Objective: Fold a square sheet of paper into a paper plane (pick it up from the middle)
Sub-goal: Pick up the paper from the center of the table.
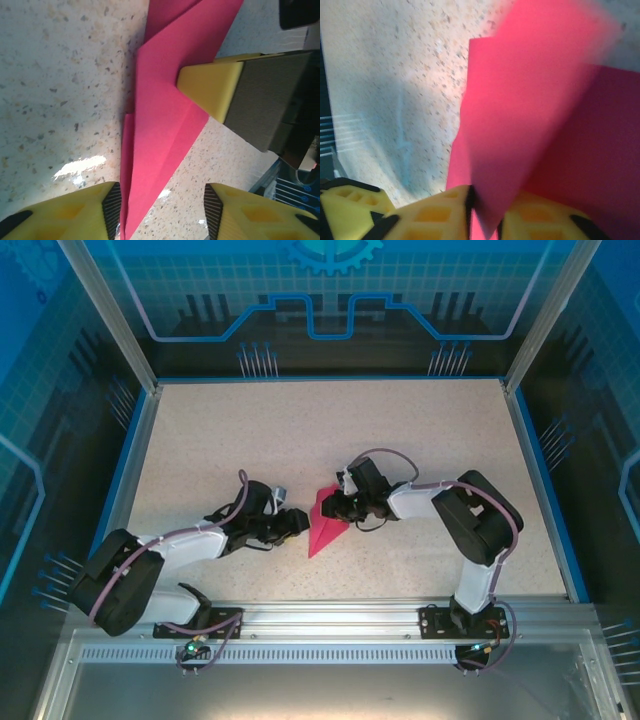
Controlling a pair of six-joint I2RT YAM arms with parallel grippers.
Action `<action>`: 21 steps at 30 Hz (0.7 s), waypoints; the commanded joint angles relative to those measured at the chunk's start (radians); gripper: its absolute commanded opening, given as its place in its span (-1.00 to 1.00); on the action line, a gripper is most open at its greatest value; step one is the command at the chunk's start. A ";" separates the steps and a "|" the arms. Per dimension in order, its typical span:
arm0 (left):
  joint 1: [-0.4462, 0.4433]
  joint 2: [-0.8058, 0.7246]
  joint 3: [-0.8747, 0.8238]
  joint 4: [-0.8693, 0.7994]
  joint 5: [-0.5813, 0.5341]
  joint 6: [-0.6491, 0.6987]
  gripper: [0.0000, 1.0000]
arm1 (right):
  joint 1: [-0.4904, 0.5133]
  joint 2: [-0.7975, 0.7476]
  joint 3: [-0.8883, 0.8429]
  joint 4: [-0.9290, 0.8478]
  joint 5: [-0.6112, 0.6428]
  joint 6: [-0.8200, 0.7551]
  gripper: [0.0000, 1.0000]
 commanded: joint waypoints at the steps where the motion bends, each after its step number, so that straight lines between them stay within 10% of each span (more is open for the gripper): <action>1: 0.037 0.010 -0.020 0.042 0.081 -0.010 0.09 | 0.008 -0.004 -0.006 0.116 -0.035 0.006 -0.79; 21: 0.159 -0.055 0.007 0.376 0.417 -0.136 0.97 | -0.147 -0.278 0.000 0.230 -0.285 0.082 -0.93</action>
